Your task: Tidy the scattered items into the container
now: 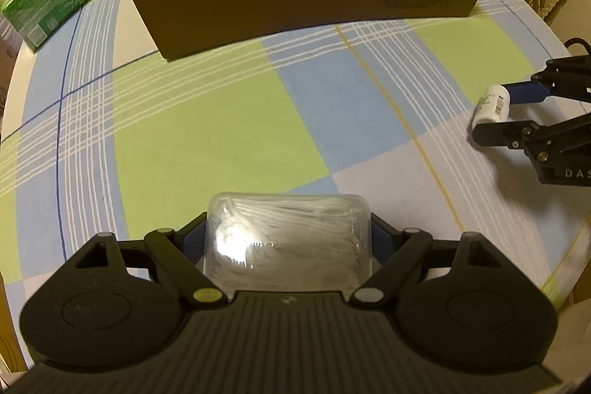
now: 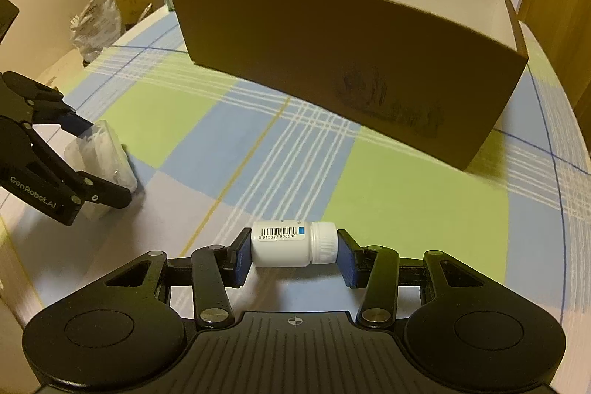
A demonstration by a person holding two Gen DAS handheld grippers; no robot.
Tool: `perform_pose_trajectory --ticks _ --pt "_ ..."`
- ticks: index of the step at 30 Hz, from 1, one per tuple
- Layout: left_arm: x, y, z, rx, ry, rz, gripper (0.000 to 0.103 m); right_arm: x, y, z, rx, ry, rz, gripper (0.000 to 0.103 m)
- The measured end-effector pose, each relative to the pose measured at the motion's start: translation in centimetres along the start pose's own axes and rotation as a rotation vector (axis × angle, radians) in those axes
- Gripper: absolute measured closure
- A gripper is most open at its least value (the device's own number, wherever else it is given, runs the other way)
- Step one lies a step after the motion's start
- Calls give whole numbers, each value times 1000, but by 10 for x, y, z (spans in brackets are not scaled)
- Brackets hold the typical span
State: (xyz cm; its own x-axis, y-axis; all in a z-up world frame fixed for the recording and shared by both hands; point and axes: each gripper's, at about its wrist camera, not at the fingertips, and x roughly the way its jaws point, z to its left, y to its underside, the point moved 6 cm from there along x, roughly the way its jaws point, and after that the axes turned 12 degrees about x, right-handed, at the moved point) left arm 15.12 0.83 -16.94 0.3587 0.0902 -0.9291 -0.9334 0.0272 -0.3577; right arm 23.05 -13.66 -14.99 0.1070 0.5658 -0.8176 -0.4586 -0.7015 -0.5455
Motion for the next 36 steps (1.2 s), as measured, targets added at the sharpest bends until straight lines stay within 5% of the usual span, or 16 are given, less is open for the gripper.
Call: perform_pose_trajectory --ticks 16,36 --pt "-26 -12 8 2 19 -71 20 -26 -12 -5 -5 -64 -15 54" --pt "-117 -96 48 86 3 -327 20 -95 -109 -37 -207 -87 -198 54"
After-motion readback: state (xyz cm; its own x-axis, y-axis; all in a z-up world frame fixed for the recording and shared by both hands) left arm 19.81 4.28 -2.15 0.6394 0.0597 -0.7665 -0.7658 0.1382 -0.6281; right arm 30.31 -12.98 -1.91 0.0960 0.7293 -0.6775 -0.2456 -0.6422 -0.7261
